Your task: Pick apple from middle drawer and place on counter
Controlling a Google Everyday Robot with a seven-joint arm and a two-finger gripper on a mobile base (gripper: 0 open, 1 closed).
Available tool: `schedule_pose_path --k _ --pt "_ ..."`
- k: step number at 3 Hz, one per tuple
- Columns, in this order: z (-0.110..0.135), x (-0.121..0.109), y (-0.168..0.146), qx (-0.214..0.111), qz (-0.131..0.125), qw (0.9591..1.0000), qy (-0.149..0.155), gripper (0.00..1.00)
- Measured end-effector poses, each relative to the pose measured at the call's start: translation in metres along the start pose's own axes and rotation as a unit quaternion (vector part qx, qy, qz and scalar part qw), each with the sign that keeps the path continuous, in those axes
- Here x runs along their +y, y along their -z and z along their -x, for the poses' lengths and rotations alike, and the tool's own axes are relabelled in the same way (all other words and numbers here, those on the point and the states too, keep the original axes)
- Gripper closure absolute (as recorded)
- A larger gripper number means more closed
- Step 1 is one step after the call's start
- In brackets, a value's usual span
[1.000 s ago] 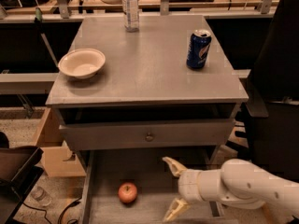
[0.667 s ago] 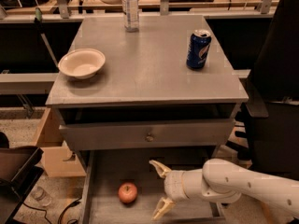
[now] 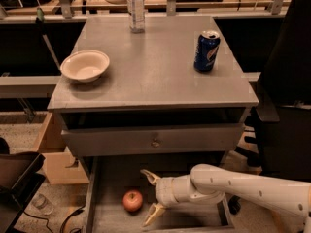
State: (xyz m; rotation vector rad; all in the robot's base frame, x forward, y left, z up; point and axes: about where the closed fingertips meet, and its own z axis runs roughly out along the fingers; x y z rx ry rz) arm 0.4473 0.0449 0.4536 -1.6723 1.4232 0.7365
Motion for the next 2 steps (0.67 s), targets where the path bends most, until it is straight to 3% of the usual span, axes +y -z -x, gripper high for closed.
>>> schedule_pose_path --k 2 --pt "-0.018 -0.007 -0.045 -0.026 0.017 0.9992 -0.024 0.00"
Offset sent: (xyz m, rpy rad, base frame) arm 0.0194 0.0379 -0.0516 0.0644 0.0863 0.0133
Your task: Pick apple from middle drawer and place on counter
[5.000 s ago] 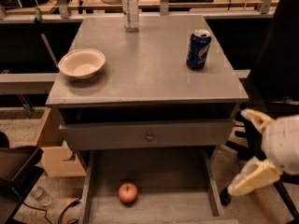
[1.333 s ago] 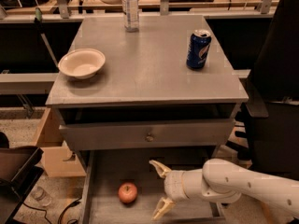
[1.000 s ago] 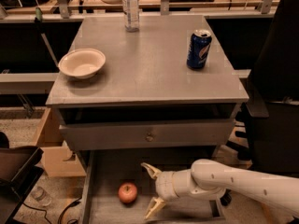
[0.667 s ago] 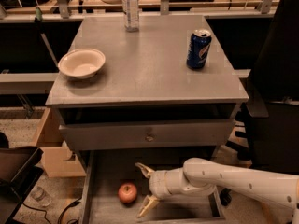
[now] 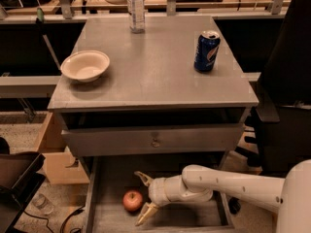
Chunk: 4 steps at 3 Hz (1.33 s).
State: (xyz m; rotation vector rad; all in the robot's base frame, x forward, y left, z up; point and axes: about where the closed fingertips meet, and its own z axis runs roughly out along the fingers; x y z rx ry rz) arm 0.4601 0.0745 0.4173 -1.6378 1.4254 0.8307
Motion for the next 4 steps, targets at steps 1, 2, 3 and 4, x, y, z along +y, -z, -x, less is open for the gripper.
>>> schedule_pose_path --k 1,2,3,4 --pt "-0.013 0.003 -0.020 -0.007 0.012 0.9998 -0.014 0.00" --pt "-0.027 0.008 -0.034 0.000 0.021 0.9995 -0.025 0.18" --pt "-0.027 0.009 -0.037 -0.001 0.024 0.9994 -0.025 0.48" --pt "-0.026 0.010 -0.038 -0.001 0.025 0.9994 -0.025 0.72"
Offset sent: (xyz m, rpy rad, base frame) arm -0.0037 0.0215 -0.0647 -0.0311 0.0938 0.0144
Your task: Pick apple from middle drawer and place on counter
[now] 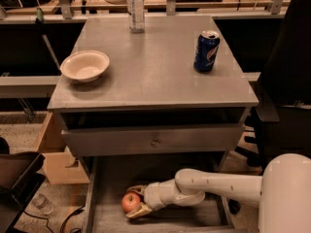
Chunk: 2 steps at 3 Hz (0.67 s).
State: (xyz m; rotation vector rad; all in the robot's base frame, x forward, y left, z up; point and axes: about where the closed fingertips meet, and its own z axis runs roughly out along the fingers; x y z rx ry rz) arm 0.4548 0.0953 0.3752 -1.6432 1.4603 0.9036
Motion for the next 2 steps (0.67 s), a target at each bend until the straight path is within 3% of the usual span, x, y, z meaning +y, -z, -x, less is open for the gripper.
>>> schedule_pose_path --k 1,2 --pt "0.0006 0.0008 -0.0014 -0.001 0.001 1.0000 0.000 0.95" --pt "0.0011 0.0014 -0.0023 -0.001 0.002 1.0000 0.000 1.00"
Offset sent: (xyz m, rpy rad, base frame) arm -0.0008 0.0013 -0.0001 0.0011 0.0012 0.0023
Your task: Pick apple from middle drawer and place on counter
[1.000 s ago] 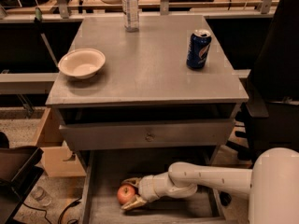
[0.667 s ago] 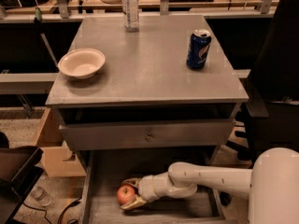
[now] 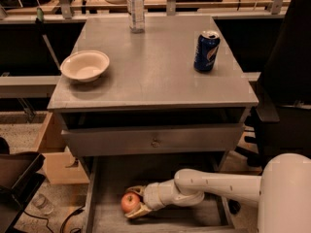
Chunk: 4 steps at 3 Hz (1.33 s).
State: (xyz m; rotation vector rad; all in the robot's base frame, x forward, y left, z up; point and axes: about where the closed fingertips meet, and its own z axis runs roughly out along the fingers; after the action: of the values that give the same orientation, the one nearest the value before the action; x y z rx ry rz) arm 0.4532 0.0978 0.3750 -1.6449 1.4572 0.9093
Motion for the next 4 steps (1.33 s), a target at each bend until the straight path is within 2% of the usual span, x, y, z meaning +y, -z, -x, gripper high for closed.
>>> schedule_pose_path --k 1,2,4 --pt "0.026 0.009 0.020 -0.005 -0.003 0.9999 0.014 1.00" --pt "0.077 0.028 0.060 -0.005 -0.009 0.9998 0.017 1.00" --pt "0.192 0.040 0.160 -0.028 -0.027 0.9992 -0.005 1.00"
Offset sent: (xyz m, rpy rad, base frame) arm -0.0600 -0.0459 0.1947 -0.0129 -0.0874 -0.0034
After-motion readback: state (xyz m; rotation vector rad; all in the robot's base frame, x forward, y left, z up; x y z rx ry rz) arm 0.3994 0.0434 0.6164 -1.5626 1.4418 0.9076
